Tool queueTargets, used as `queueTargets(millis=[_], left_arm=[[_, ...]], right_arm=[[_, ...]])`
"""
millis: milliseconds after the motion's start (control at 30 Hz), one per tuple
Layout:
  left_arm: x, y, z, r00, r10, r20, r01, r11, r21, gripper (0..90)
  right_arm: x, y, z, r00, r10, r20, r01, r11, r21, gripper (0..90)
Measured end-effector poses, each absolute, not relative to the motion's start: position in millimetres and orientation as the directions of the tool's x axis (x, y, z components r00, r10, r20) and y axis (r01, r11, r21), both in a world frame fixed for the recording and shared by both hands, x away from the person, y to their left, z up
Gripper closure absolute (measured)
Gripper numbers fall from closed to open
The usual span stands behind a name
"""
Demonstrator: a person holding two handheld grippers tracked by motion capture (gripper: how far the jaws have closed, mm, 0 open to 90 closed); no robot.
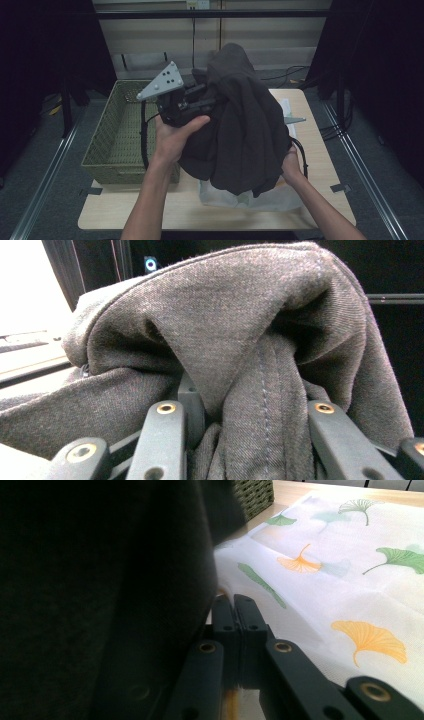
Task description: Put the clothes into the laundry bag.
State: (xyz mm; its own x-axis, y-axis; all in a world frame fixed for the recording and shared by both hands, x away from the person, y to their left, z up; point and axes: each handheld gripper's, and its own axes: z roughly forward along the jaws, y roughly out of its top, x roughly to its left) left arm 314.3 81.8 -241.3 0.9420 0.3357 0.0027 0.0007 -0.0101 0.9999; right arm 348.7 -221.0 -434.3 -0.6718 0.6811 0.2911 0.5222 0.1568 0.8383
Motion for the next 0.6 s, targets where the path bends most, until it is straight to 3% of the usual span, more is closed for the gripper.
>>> queueTargets(millis=[167, 400, 600], left_arm=[[313, 79, -262, 0.944, 0.33, -0.016, 0.022, -0.013, 1.0, 66.2], [302, 73, -295, 0.943, 0.332, 0.034, -0.016, -0.057, 0.998, 65.7], [298, 69, -330, 0.946, 0.323, 0.005, 0.019, -0.072, 0.997, 65.6]], right_arm=[[349, -220, -435, -0.672, 0.68, 0.292, 0.526, 0.16, 0.836, 89.4], [349, -216, -441, -0.672, 0.68, 0.294, 0.539, 0.176, 0.824, 89.4], [349, -216, -442, -0.672, 0.677, 0.3, 0.545, 0.177, 0.82, 89.4]])
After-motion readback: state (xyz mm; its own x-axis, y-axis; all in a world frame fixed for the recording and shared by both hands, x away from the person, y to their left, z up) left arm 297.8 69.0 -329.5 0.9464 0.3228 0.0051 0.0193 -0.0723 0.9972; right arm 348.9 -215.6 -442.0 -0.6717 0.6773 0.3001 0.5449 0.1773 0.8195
